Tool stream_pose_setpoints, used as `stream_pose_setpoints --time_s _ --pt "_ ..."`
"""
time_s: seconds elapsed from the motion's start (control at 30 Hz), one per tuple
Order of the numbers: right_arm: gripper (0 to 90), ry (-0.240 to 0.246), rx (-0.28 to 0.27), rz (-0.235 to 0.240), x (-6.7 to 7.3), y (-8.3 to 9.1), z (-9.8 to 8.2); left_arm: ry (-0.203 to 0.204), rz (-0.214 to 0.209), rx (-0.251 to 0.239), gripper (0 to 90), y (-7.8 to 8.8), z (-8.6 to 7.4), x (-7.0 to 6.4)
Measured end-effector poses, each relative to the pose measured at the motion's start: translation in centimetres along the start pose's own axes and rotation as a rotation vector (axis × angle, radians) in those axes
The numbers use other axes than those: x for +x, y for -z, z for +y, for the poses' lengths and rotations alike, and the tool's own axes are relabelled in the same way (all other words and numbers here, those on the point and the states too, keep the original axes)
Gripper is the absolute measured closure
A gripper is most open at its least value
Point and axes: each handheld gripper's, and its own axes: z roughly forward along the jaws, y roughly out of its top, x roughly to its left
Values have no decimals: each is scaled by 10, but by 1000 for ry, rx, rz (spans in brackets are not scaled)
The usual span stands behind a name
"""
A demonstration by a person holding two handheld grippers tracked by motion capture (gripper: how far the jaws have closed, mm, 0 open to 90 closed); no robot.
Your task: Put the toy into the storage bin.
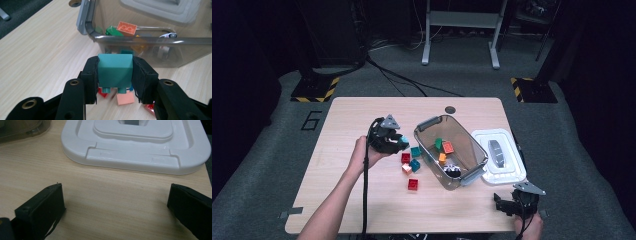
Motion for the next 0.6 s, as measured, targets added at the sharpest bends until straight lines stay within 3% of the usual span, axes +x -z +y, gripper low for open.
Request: stream_pose_setpoints --time_s 0.6 --pt "3 -1 -1 -1 0 0 0 -78 -10 -30 591 0 48 -12"
